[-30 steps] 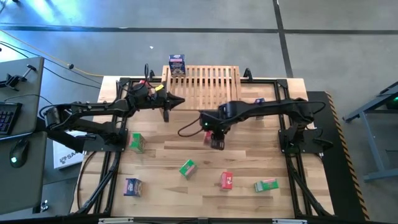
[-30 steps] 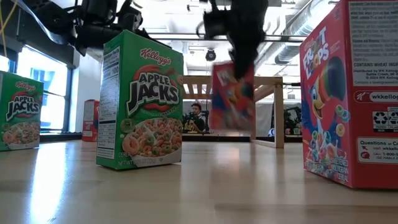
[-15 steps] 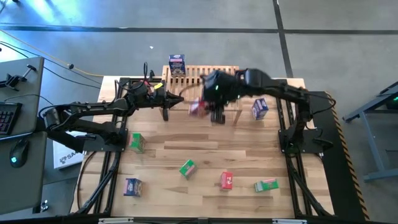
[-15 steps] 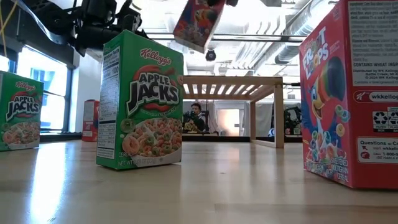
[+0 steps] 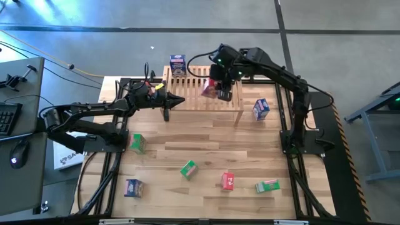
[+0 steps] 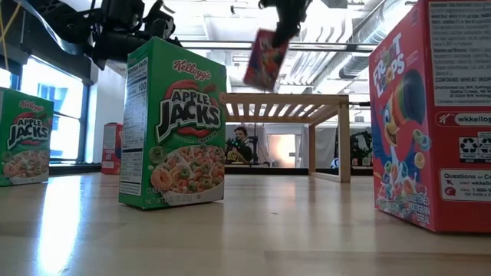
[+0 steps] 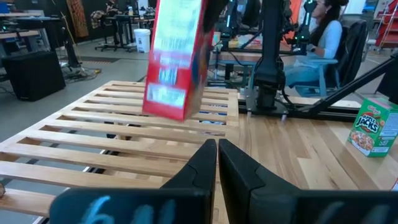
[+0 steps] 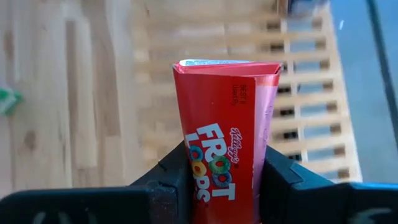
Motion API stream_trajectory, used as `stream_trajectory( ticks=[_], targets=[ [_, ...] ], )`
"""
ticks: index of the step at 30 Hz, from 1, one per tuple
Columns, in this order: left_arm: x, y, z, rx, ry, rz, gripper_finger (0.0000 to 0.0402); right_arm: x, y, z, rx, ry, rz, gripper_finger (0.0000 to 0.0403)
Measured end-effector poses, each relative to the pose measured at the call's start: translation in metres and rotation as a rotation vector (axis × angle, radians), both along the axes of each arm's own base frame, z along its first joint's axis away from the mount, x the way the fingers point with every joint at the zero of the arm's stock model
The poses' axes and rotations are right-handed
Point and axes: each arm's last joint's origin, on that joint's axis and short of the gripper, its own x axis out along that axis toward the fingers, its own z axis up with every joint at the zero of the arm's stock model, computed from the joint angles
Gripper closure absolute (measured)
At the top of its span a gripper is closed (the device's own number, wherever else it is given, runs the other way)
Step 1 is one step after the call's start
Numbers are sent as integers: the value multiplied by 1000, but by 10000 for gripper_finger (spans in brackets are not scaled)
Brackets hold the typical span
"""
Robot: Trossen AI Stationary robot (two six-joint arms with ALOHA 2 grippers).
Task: Stack cereal on shelf
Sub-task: Put the middle red cereal box on the shelf
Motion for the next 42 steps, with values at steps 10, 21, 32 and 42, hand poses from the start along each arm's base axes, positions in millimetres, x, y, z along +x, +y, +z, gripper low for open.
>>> stream_trajectory(
  ticks=[10, 21, 32, 42],
  targets=[
    [0, -1, 0, -3, 0, -2, 392, 6, -6, -15, 18, 73, -7, 294],
    [1, -2, 0, -9, 0, -7, 392, 12, -8, -15, -51, 51, -17, 193],
    [1, -2, -1, -13, 8, -9, 392, 8, 8, 20, -179, -56, 12, 177],
    [1, -2, -2, -17, 11, -33, 392, -52, 28, 33, -60, 47, -155, 316]
  ],
)
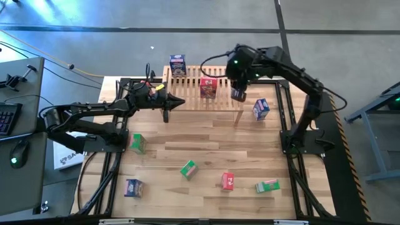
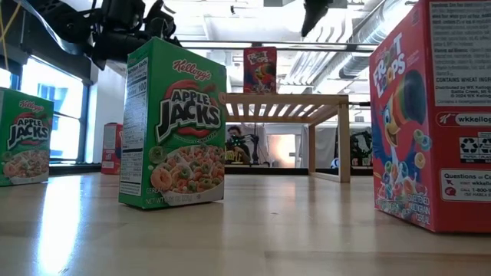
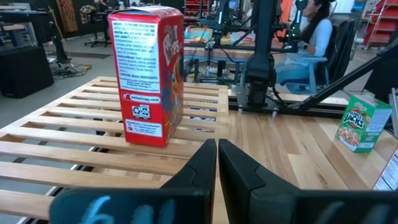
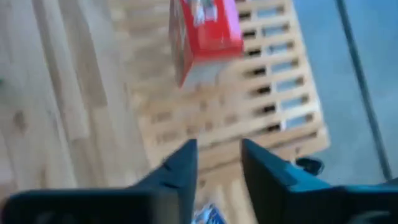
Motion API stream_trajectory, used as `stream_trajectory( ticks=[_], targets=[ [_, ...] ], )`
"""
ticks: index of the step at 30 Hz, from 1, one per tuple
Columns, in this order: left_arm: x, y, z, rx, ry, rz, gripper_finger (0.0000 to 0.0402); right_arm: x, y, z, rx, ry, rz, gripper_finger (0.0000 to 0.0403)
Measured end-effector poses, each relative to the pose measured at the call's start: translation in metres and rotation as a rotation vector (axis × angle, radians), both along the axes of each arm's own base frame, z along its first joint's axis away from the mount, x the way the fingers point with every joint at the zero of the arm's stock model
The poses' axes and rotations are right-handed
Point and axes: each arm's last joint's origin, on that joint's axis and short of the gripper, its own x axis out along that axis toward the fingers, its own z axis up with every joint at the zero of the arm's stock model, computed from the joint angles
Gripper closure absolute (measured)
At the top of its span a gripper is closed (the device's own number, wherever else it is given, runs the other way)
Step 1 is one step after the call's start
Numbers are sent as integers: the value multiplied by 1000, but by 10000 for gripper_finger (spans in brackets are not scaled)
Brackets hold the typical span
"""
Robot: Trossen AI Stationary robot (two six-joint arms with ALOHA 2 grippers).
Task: Stack cereal on shelf
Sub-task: Put the middle red cereal box on the shelf
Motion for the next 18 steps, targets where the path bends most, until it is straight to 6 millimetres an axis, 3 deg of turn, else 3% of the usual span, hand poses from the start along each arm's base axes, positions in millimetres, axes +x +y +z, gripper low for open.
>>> stream_trajectory(
  ticks=[4, 10, 18],
  targets=[
    [0, 0, -1, -1, 14, -1, 392, -2, 0, -26, 12, -26, 13, 392],
    [0, 0, -2, -2, 16, -1, 392, -9, 5, -76, 27, -199, 54, 377],
    [4, -10, -2, 18, 16, -60, 383, -9, 6, -130, 59, -380, 32, 401]
  ],
)
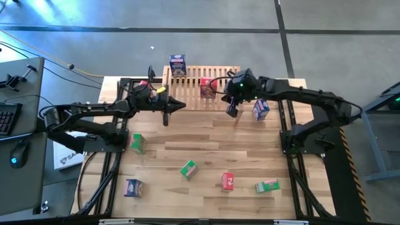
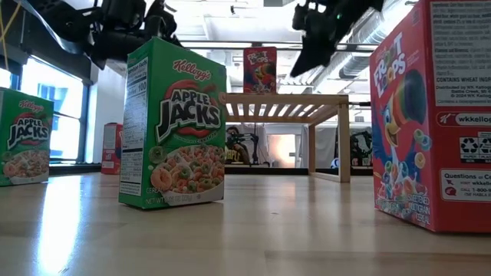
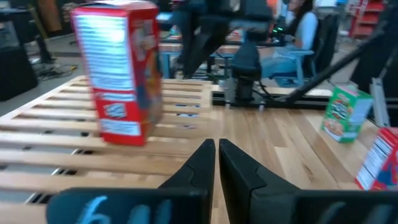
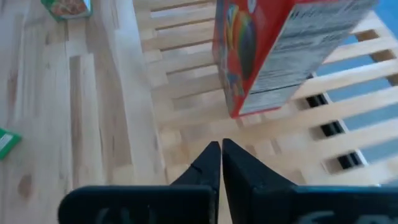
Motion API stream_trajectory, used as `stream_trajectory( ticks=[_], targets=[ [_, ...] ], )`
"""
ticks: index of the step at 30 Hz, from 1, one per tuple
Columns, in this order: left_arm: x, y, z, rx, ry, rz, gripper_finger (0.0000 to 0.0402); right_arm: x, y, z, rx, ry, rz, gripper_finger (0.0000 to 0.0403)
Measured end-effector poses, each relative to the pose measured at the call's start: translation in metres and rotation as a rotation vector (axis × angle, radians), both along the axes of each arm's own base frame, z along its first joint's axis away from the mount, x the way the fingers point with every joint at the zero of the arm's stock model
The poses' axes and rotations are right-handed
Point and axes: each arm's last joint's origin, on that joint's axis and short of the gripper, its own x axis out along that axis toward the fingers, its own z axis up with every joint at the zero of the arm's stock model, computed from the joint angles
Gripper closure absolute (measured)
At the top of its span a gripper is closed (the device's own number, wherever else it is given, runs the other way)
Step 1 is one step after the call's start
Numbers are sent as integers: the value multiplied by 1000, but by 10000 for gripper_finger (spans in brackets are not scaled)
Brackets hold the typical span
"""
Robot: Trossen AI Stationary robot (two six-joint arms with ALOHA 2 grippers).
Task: Stack cereal on shelf
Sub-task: Put the middle red cereal box on the shelf
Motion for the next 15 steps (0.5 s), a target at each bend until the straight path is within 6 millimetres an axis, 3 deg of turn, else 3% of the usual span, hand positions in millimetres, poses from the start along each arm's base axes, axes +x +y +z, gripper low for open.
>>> stream_trajectory(
  ticks=[6, 15],
  targets=[
    [9, -6, 6, 8, -13, -28, 368, 10, -4, -15, -32, -118, -6, 401],
    [45, 7, 4, 29, 41, 78, 400, 26, -18, -20, -84, -213, -23, 403]
  ],
)
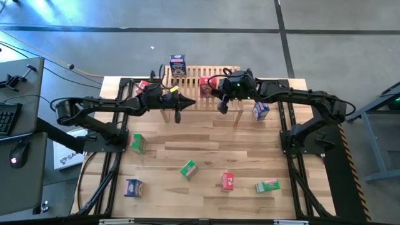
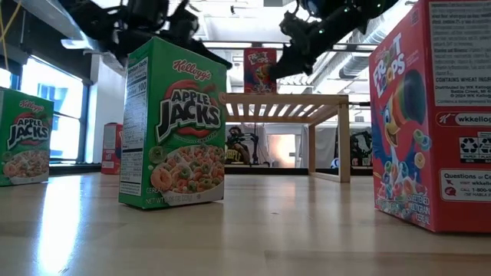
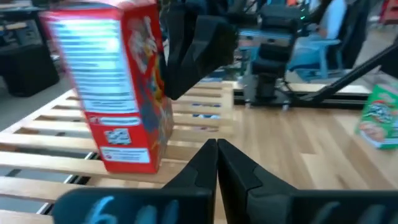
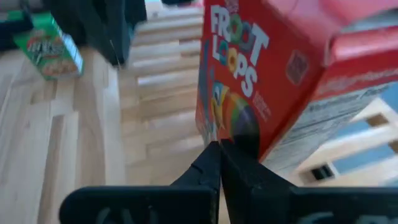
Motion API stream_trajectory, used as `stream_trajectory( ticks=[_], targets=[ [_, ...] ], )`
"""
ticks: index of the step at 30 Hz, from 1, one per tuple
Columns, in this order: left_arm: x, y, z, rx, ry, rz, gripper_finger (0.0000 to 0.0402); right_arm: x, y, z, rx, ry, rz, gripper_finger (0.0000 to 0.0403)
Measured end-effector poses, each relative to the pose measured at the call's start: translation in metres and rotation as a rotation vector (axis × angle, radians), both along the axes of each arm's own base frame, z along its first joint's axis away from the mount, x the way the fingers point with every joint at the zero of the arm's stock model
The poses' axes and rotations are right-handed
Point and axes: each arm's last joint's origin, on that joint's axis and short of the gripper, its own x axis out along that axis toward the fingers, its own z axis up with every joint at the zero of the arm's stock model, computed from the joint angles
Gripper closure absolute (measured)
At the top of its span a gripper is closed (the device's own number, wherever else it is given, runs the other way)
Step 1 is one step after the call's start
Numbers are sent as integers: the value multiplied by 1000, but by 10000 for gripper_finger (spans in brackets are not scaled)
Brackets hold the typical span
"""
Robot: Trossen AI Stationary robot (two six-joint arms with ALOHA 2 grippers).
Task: Stack cereal on shelf
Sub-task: Put the middle red cereal box on the shelf
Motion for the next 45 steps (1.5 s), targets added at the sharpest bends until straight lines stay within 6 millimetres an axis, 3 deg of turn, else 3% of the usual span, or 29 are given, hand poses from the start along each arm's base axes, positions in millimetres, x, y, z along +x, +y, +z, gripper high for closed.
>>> stream_trajectory(
  ticks=[6, 18, 26, 37, 40, 45],
  targets=[
    [12, 8, 4, 57, 13, 102, 401, 12, -11, -15, 1, -6, -45, 403],
    [11, 14, 4, 81, 23, 173, 401, 34, -24, -35, -38, -68, -80, 403],
    [5, 27, 4, 52, 21, 198, 401, 35, -30, -30, -50, -140, -112, 403],
    [5, 28, 4, 32, 14, 134, 401, 31, -38, -27, -67, -157, -140, 403],
    [1, 31, 3, -25, -8, 28, 401, 27, -32, -17, -72, -118, -105, 403],
    [-6, 37, -3, -39, -16, 50, 401, 19, -19, 3, -95, -74, -72, 403]
  ],
)
